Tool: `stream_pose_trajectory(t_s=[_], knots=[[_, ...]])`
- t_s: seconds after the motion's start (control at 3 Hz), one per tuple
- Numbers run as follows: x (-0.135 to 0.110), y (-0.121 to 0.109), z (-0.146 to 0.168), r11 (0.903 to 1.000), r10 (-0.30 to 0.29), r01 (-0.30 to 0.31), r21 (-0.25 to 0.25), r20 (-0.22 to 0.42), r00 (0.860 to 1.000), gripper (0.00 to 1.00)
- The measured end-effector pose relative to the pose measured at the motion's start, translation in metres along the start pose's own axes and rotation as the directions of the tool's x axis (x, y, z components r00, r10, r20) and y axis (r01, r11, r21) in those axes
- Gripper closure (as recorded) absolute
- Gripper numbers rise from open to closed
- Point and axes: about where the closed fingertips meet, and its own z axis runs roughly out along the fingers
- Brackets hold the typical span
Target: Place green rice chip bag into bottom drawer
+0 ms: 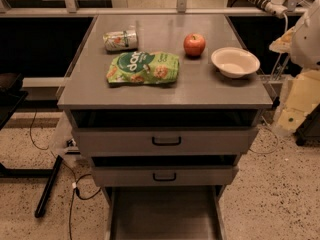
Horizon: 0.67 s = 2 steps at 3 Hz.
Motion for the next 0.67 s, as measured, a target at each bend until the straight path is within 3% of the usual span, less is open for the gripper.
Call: stream_pose_trajectory(t_s=[0.33, 0.67], knots=[[-0.002, -0.002, -0.001, 1.0000, -0.004, 0.004, 0.008, 0.009, 1.000, 0.00], [-0.021, -0.018, 0.007, 0.9978, -0.056, 0.053, 0.039, 0.073, 0.996, 0.00]])
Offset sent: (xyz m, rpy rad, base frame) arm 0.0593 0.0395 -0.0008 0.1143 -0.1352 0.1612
